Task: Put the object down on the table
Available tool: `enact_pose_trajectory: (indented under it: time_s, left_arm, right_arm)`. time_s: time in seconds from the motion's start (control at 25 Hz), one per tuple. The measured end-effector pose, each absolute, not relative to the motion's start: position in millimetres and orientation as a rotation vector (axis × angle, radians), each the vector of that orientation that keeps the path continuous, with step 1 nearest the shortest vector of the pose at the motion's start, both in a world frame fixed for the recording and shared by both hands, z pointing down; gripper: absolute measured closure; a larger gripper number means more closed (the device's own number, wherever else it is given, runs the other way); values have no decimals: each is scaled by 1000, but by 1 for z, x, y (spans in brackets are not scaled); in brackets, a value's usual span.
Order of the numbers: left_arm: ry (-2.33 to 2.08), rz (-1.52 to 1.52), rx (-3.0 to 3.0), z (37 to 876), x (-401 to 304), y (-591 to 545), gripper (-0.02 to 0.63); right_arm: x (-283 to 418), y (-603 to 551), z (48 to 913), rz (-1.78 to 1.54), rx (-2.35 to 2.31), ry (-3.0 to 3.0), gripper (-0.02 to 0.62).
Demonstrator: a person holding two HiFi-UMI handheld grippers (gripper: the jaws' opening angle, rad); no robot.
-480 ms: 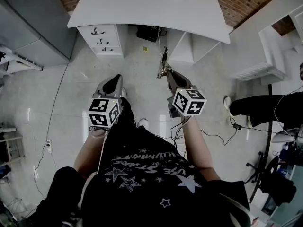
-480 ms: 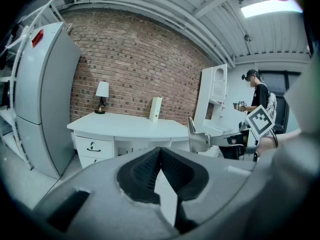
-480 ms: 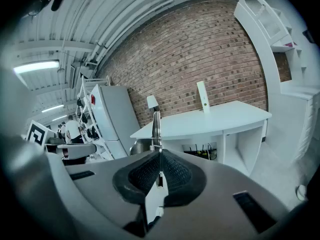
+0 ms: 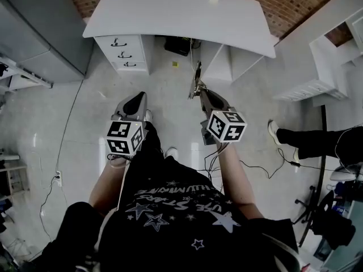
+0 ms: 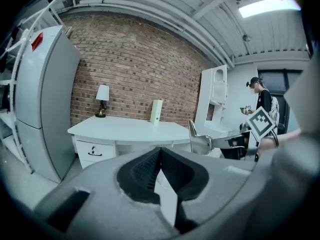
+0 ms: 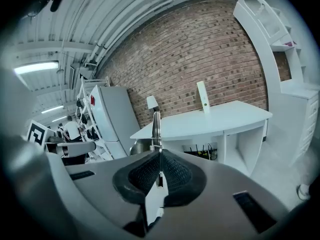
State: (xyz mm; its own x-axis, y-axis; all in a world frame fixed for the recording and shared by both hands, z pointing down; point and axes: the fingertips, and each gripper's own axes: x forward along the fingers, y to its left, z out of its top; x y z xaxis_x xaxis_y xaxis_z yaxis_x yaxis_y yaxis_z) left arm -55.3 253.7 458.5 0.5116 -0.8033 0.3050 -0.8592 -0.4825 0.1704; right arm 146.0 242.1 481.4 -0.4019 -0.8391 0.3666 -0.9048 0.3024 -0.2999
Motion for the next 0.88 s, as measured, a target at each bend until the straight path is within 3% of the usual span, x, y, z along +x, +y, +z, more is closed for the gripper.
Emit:
enact_pose_trajectory:
  time_s: [0.52,0.88]
  left_arm:
    - [-1457,192,2436,448,-92,195,586]
    - [-1418,176,2428,455,-105,88,586]
  right_arm:
    - [139,181,473,667,1660,-2403,582]
    - [139,77,471,655,1707,-2360,581]
